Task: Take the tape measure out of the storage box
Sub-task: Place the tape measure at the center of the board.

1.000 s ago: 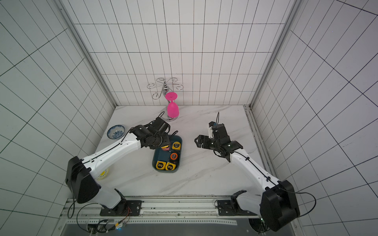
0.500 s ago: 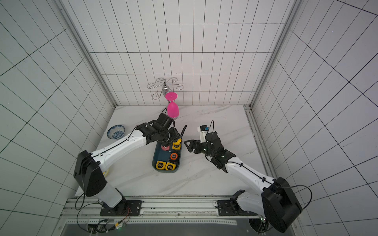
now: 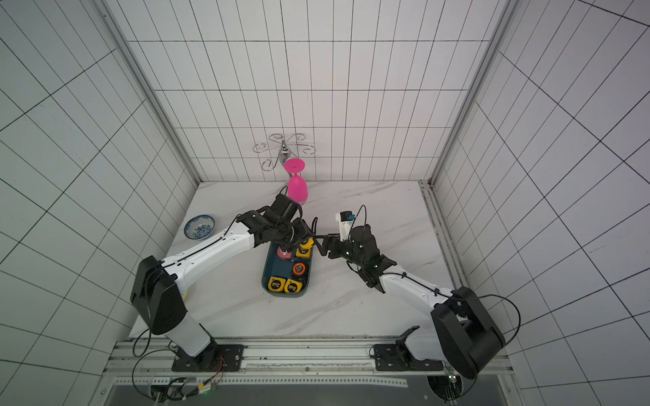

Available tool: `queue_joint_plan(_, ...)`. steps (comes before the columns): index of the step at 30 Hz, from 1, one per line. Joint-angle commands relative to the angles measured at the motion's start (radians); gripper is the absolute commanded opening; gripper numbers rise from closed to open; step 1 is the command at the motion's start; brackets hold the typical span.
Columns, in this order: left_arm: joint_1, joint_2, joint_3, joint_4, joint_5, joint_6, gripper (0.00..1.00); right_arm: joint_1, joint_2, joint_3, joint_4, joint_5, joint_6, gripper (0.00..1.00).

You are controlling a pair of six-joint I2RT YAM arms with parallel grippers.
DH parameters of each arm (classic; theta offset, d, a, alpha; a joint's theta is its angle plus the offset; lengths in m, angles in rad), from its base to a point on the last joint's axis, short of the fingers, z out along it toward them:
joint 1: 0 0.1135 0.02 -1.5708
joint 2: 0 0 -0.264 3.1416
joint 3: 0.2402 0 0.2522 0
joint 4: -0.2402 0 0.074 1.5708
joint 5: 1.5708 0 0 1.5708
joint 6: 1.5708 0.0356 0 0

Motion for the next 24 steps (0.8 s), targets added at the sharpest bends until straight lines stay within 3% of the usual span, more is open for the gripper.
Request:
queue_joint_plan(1,-0.017,0.029,0.048,0.074,0.046,0.008,0.00,0.014,0.006,-0.025,0.079,-0.036,0.006,0.74)
queue_joint_plan(10,-0.018,0.051,0.081,0.090,0.087,0.035,0.00,0.013,0.017,-0.020,0.080,-0.055,-0.012,0.71)
queue_joint_plan(13,-0.022,0.042,0.078,0.101,0.105,0.036,0.00,0.012,0.042,-0.013,0.106,-0.053,-0.007,0.65)
queue_joint_plan(24,-0.020,0.013,0.041,0.125,0.136,0.051,0.00,0.004,0.034,-0.025,0.108,-0.039,0.004,0.13)
